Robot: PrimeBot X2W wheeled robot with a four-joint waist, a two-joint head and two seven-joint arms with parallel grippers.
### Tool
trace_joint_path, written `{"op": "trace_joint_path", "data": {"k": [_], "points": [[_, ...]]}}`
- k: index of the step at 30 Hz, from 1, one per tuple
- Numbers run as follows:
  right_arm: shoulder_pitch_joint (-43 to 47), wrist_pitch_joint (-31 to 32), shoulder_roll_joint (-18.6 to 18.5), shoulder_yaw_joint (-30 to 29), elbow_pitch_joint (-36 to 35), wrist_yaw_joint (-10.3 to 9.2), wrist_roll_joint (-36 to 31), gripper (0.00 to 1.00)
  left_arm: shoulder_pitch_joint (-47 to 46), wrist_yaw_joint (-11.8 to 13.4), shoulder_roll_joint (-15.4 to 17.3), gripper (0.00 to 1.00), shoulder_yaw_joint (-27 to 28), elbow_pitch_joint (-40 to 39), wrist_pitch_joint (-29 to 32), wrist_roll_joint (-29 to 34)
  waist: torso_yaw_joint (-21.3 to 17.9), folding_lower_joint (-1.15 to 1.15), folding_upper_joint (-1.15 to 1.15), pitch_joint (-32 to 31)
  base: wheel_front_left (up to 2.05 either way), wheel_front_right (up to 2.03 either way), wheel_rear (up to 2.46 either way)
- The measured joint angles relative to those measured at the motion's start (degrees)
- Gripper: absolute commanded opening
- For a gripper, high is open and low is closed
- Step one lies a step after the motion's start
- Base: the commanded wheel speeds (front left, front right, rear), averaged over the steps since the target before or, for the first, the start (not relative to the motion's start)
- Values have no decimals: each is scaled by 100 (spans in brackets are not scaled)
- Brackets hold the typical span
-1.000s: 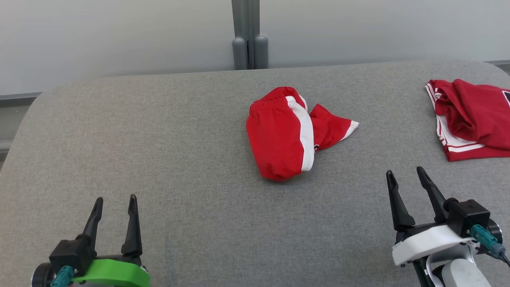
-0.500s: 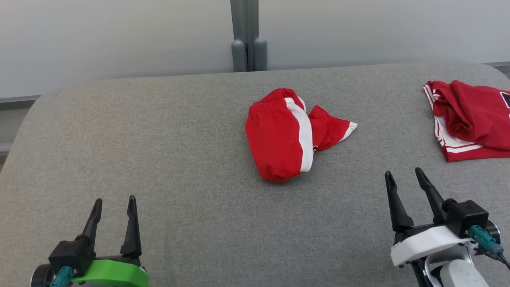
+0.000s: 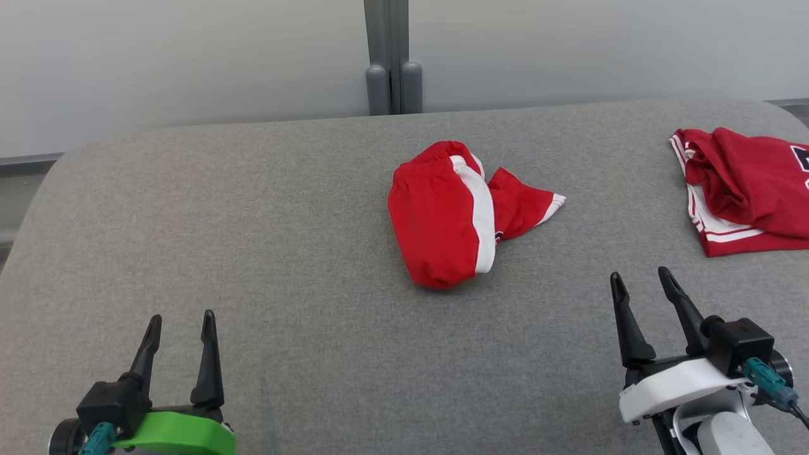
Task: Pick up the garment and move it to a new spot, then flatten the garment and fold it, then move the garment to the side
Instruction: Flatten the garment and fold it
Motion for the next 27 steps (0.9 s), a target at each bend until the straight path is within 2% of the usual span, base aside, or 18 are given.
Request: {"op": "trace_joint_path", "data": {"k": [27], "points": [[3, 0, -9, 15, 14, 0, 20, 100, -7, -9, -12, 100, 8, 4, 0, 15, -10, 0, 0, 37, 0, 0, 0]]}}
